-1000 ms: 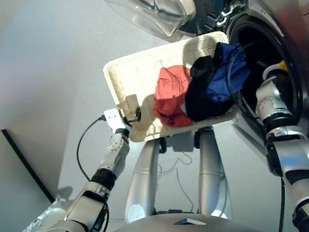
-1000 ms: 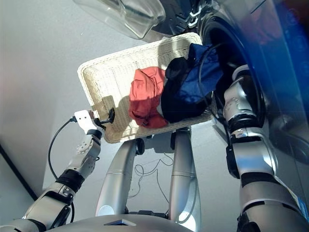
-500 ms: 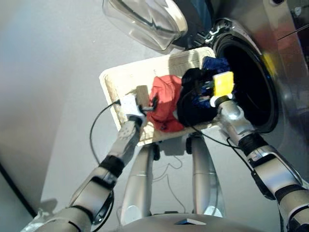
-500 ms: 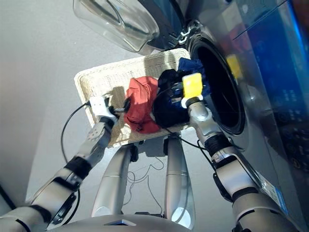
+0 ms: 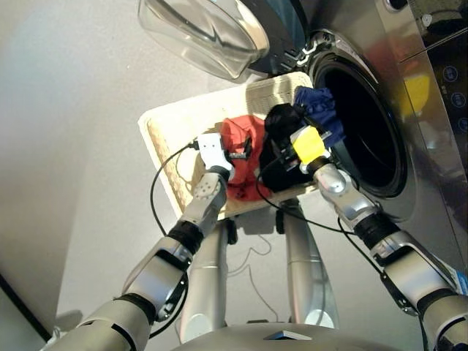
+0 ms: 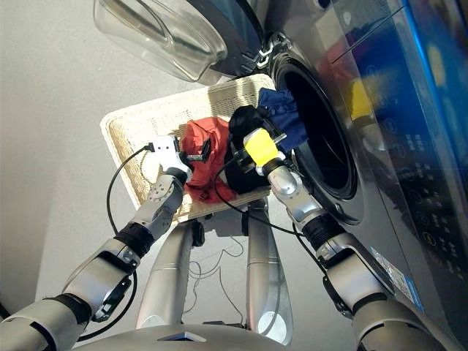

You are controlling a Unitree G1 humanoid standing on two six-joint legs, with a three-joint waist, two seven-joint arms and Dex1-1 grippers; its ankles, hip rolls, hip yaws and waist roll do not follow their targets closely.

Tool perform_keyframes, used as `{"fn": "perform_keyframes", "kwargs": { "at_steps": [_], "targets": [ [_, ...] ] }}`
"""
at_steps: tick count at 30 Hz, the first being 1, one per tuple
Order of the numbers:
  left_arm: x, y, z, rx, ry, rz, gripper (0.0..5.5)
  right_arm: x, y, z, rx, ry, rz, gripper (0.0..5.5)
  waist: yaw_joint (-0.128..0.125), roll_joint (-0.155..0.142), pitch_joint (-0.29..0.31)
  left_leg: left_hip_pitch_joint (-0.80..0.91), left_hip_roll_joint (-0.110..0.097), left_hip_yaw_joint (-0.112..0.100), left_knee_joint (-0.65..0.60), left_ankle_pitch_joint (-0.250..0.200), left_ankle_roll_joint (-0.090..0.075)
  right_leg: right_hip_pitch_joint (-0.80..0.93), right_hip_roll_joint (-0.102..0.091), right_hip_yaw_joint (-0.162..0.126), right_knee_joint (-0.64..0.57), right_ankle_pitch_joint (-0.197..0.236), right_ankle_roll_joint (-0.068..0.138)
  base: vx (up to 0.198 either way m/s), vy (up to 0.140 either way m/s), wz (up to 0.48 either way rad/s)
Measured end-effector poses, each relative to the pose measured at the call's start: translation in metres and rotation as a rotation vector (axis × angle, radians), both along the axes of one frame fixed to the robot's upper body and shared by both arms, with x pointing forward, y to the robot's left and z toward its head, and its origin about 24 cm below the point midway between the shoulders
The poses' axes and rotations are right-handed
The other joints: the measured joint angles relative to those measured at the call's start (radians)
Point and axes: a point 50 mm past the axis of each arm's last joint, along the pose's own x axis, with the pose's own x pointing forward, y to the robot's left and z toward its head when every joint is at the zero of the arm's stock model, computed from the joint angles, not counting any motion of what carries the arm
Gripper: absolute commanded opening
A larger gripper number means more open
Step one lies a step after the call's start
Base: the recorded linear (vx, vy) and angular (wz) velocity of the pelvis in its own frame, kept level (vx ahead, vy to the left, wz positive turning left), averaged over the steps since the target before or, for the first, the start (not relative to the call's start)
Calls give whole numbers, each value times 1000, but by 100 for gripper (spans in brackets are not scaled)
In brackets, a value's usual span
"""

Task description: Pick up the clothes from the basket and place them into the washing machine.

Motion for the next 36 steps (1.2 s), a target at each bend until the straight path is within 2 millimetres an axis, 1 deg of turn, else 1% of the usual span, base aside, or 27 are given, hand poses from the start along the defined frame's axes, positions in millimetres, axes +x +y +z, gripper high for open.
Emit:
{"fn": "perform_keyframes", "kwargs": {
  "at_steps": [3,6,9,10,11,12,13,15,16,17,18,19,21,23,25,27,28,30,32,34,35,36],
  "targets": [
    [-1,3,-7,2,34,16,550,-4,-4,-9,-14,22,-9,550,-1,0,0,-3,4,0,0,-2,-3,-4,2,0,0,1,-2,0,0,0],
    [0,5,-17,27,92,25,550,-5,-4,-12,-24,29,-7,550,-10,0,0,-15,8,0,10,-6,-6,-14,5,0,3,2,-4,0,0,0],
    [0,9,-23,44,128,36,550,-6,-3,-11,-23,27,0,550,-18,0,0,-61,22,0,53,-21,-7,-46,17,-1,14,4,-5,0,0,0],
    [0,11,-24,41,137,43,550,-6,-3,-10,-23,24,1,550,-23,0,0,-76,24,-1,65,-24,-7,-60,21,-1,22,5,-7,0,0,0],
    [1,11,-23,36,138,48,550,-5,-3,-9,-22,21,3,550,-27,-1,0,-94,27,-1,80,-29,-8,-74,21,-1,29,3,-4,-54,-28,-62],
    [2,12,-23,31,136,53,550,-5,-2,-9,-21,20,4,550,-29,-1,1,-110,33,-2,100,-36,-9,-86,26,0,39,2,-3,-54,-37,-120],
    [3,15,-22,32,135,63,550,-6,-3,-9,-21,20,4,550,-29,-2,1,-129,39,-4,125,-46,-9,-100,36,-1,50,0,-1,0,0,0],
    [6,17,-21,46,142,73,550,-7,-3,-11,-19,25,2,550,-32,-5,3,-163,46,-14,177,-65,-12,-126,41,-3,84,-9,-4,0,0,0],
    [7,18,-20,51,144,75,224,-7,-4,-12,-19,29,0,550,-34,-5,3,-177,50,-16,198,-74,-12,-138,44,-4,104,-17,-4,0,0,0],
    [8,19,-19,58,141,79,26,-8,-4,-13,-18,33,-1,550,-34,-7,3,-192,56,-16,222,-84,-11,-150,48,-4,121,-22,-5,0,0,0],
    [10,20,-17,57,135,83,0,-9,-5,-15,-17,37,-4,550,-35,-9,4,-205,59,-17,241,-92,-9,-162,50,-3,137,-26,-5,0,0,0],
    [11,20,-15,59,128,82,0,-9,-6,-17,-17,43,-6,550,-38,-12,3,-216,60,-17,253,-96,-12,-172,50,-2,147,-28,-4,0,0,0],
    [12,19,-13,56,122,81,0,-11,-6,-20,-16,53,-9,550,-42,-14,2,-221,61,-19,259,-97,-12,-176,50,-1,147,-30,-8,0,0,0],
    [12,21,-13,50,123,88,0,-14,-7,-25,-12,69,-11,550,-47,-24,-3,-218,62,-18,258,-97,-12,-174,49,-1,148,-30,-8,0,0,0],
    [11,23,-15,47,128,97,0,-15,-6,-29,-6,80,-12,550,-56,-32,-8,-210,62,-19,255,-96,-11,-167,49,-3,146,-27,-3,0,0,0],
    [8,26,-20,49,144,101,0,-17,-5,-32,1,91,-16,550,-59,-34,-9,-184,59,-17,235,-89,-11,-144,46,-3,133,-25,-6,0,0,0],
    [7,25,-20,43,143,99,0,-17,-4,-32,3,91,-14,550,-58,-34,-9,-162,58,-16,218,-85,-11,-124,44,-4,123,-21,-10,0,0,0],
    [1,26,-27,31,158,97,0,-20,-5,-38,-3,109,-15,550,-57,-34,-9,-101,46,-16,159,-67,-15,-70,36,-6,86,-18,-11,0,0,0],
    [-4,27,-32,9,165,95,0,-22,-3,-44,-44,114,-10,550,-53,-34,-9,-27,36,-16,94,-48,-18,-9,26,-10,50,-17,-12,0,0,0],
    [-8,26,-32,-15,151,83,0,-24,0,-47,-106,105,10,550,-49,-35,-9,46,25,-19,25,-29,-20,51,17,-17,17,-18,-11,0,0,0],
    [-9,27,-30,-33,142,79,0,-25,1,-49,-140,102,15,550,-44,-35,-10,82,21,-19,-9,-18,-22,80,15,-18,-2,-17,-12,50,-18,72],
    [-10,26,-28,-49,129,67,0,-25,0,-53,-174,107,11,550,-32,-35,-10,123,17,-19,-42,-6,-24,113,12,-21,-19,-17,-13,51,-28,54]
  ]
}}
